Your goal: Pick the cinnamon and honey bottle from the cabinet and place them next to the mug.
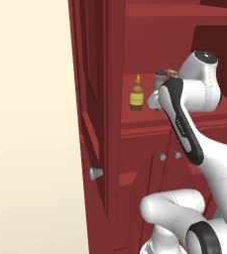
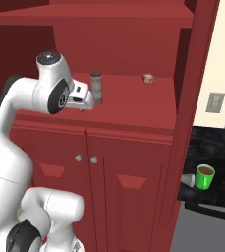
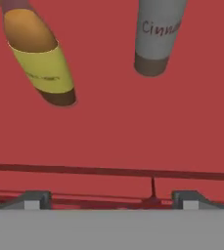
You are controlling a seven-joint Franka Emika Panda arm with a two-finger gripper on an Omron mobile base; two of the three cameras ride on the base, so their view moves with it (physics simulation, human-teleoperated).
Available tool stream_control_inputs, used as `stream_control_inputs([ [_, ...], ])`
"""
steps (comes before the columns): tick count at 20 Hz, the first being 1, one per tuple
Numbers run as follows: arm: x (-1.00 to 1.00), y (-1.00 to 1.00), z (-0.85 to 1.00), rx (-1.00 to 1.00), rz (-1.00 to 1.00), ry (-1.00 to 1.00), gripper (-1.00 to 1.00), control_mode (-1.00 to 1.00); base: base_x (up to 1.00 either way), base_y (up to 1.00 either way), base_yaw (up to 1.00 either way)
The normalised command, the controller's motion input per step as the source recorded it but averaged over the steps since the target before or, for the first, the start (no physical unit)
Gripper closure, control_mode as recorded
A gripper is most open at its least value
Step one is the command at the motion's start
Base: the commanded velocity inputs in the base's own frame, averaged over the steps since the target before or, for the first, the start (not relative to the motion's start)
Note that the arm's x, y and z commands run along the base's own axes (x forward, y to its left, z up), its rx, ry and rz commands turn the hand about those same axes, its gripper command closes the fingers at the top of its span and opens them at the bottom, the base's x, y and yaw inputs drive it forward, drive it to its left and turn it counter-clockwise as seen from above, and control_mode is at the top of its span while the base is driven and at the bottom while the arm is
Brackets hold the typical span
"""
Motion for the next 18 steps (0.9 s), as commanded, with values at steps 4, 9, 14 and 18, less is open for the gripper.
stream_control_inputs([
  [4,0.26,-0.34,0.92,0.03,0.00,-0.07,-1.00,-1.00,0.00,0.00,0.00],
  [9,0.52,-0.09,0.74,0.00,0.00,-0.01,-1.00,-1.00,0.00,0.00,0.00],
  [14,0.56,-0.19,0.08,0.01,0.04,0.00,-1.00,-1.00,0.00,0.00,0.00],
  [18,0.15,-0.10,-0.15,0.00,0.11,0.00,-1.00,-1.00,0.00,0.00,0.00],
])
